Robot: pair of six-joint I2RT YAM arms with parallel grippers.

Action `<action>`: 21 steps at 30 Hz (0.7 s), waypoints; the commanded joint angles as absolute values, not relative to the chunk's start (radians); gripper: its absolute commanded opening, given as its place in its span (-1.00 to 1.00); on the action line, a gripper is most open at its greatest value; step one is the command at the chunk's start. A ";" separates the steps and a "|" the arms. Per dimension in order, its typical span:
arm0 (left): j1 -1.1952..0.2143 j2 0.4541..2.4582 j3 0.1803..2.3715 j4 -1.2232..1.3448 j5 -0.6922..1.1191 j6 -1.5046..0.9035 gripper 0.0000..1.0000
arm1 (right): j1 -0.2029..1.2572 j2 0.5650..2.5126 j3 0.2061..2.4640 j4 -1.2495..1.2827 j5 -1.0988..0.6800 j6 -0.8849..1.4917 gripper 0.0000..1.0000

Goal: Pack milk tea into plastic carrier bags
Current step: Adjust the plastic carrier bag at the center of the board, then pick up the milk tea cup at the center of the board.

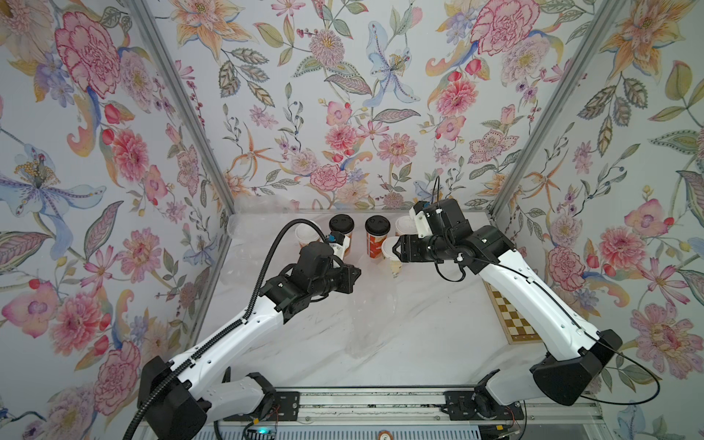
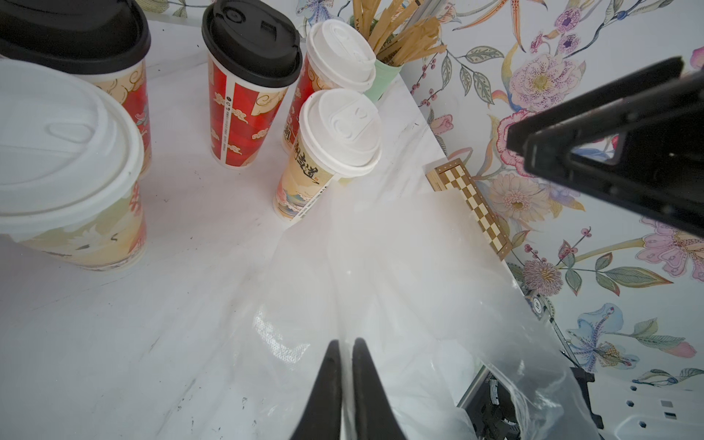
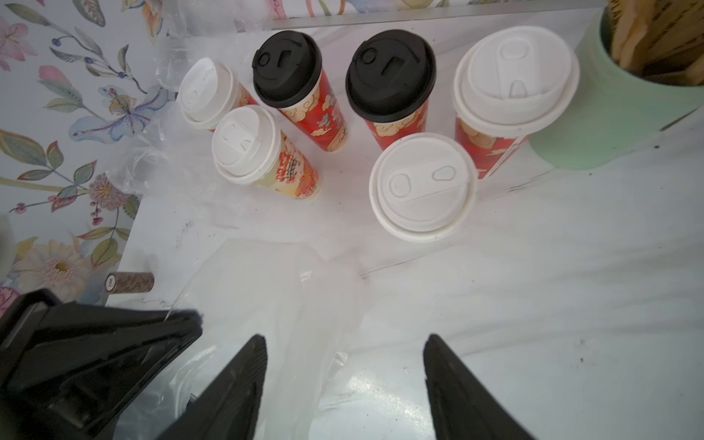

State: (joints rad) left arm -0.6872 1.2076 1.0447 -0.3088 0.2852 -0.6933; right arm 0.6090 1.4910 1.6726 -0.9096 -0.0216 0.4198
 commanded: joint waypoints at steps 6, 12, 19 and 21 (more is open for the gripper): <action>-0.683 1.220 1.034 -0.274 0.324 -0.707 -0.78 | 0.565 1.666 1.784 -0.914 0.142 0.346 0.67; -0.683 1.226 1.038 -0.269 0.325 -0.706 -0.78 | 0.561 1.779 1.839 -0.911 0.139 0.323 0.71; -0.684 1.221 1.034 -0.271 0.322 -0.704 -0.78 | 0.574 1.844 1.847 -0.890 0.173 0.336 0.72; -0.683 1.220 1.033 -0.273 0.322 -0.704 -0.78 | 0.579 1.857 1.852 -0.889 0.181 0.339 0.72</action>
State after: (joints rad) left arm -0.6872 1.2194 1.0447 -0.2825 0.3107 -0.6964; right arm 0.5674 1.8412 1.8214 -0.8989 0.1493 0.3435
